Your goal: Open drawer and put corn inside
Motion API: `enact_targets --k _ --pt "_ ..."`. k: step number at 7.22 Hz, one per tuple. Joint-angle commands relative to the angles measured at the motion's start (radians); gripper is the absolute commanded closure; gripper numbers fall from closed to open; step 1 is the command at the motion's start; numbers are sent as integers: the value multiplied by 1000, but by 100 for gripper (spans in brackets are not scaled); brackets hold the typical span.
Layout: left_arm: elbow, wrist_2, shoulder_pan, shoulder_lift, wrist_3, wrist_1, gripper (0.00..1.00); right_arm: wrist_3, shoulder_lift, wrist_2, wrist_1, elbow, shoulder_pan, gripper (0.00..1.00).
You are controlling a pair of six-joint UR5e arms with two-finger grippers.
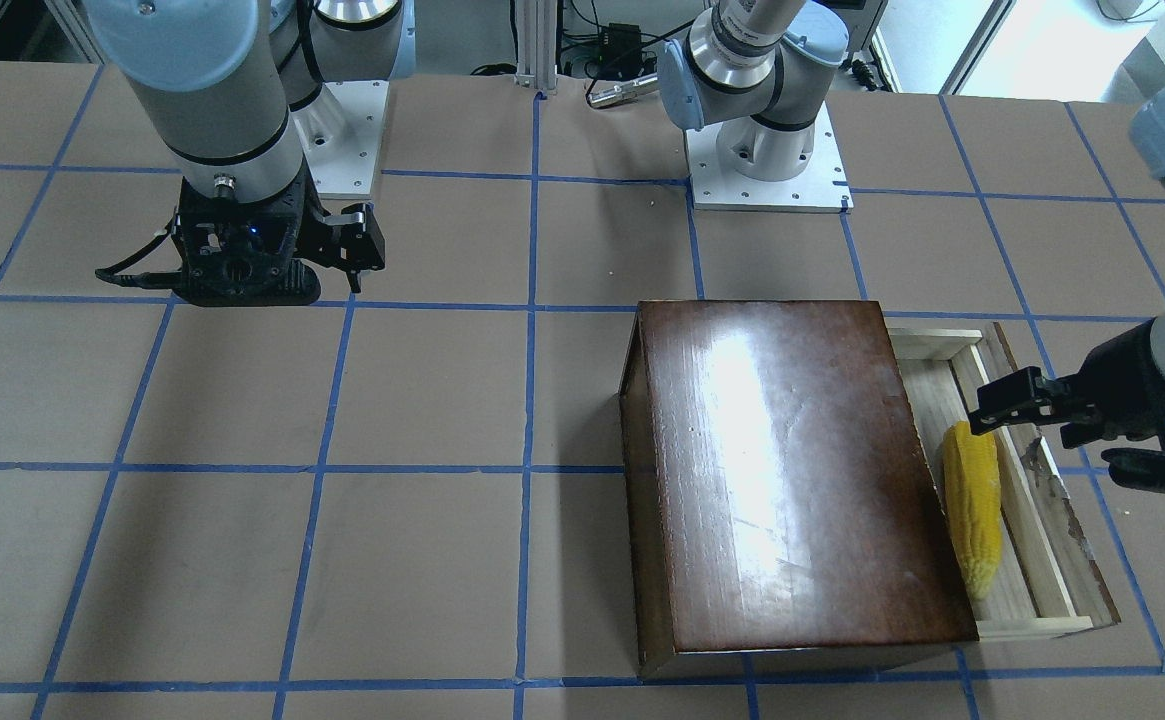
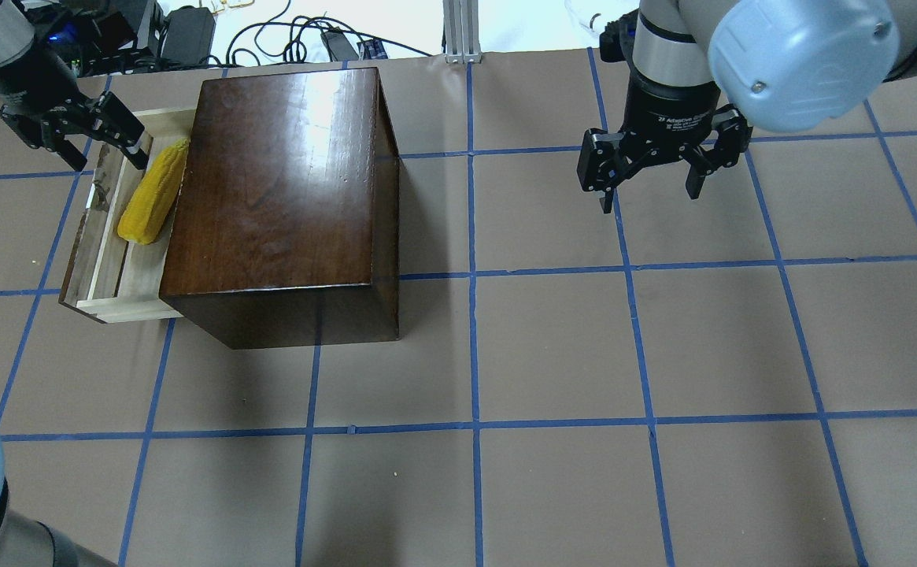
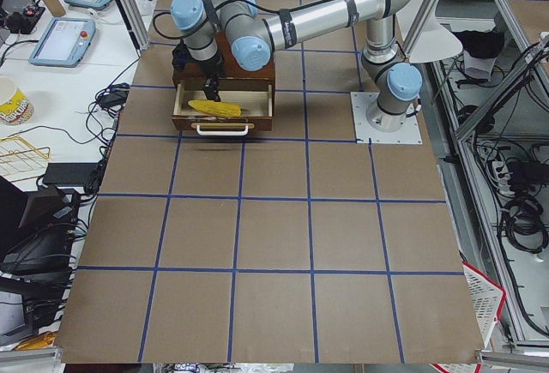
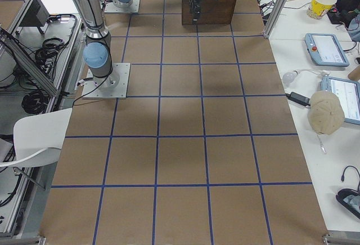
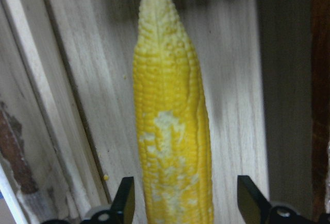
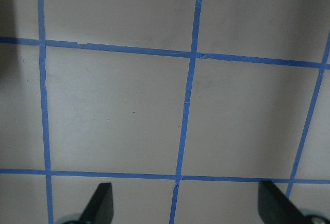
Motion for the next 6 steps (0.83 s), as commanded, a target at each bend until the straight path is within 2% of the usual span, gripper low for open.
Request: enact_targets --k 1,3,6 --pt "29 18 -66 35 -95 -33 0 0 0 0 0 0 0 0" --pt "19 10 -165 78 -228 -35 0 0 0 0 0 0 0 0" --pt "-22 12 -244 123 -246 -62 0 0 0 0 0 0 0 0"
